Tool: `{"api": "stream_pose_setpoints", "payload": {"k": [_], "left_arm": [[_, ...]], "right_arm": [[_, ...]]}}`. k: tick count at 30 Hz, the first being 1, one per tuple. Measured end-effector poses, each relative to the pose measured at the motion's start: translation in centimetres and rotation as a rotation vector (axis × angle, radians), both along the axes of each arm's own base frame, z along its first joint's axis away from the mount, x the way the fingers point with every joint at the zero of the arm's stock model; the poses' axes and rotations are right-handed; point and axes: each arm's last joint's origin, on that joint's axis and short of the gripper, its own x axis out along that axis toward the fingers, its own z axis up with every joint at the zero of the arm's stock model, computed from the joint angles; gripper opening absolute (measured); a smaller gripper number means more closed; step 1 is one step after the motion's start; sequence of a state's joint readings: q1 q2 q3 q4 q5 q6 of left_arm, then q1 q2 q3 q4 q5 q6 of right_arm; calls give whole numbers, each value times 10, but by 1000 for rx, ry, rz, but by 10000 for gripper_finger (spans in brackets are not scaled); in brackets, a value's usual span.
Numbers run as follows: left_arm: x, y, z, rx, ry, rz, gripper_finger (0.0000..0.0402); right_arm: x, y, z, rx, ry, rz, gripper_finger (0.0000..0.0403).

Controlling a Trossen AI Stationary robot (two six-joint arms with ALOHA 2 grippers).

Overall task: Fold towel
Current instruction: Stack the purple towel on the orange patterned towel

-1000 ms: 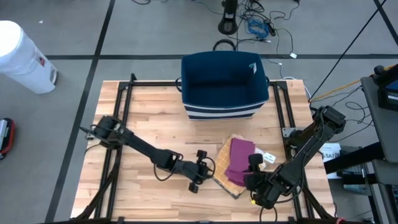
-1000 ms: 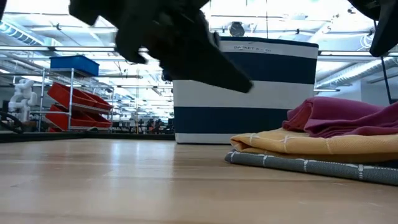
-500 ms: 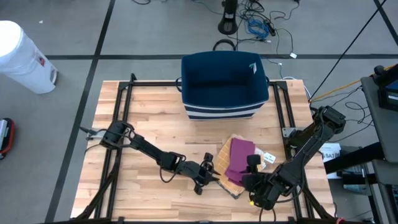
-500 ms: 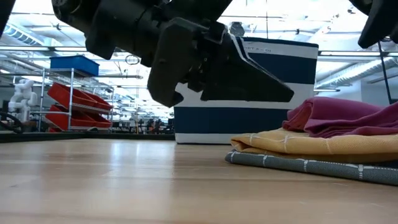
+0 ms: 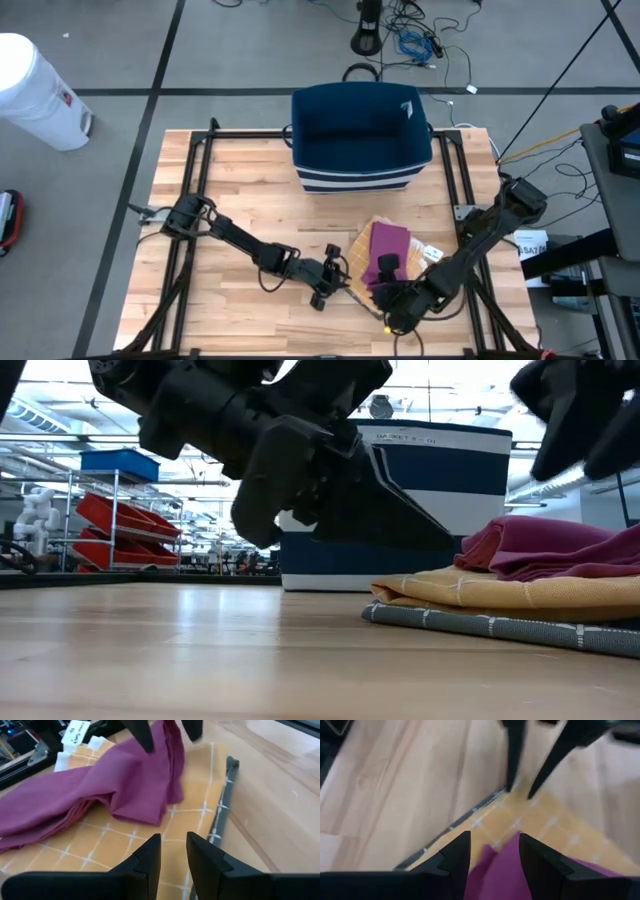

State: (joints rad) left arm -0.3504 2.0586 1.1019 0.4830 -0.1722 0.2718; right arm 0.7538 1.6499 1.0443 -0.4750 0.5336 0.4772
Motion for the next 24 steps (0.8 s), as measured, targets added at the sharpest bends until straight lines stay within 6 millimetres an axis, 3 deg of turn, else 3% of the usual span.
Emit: {"api": "stream_pose_setpoints", "payload": {"k": [6,18,24], "left_arm": [[-3,-6,-2,8,24,-16,99],[-4,-6,-3,5,29,-13,99],[-4,-6,-3,2,31,-11,99]], "right_arm": [[12,-9,-25,18,153,-11,155],[17,-14,-41,12,220,-63,153],[18,-17,-42,5,225,-80,101]]}}
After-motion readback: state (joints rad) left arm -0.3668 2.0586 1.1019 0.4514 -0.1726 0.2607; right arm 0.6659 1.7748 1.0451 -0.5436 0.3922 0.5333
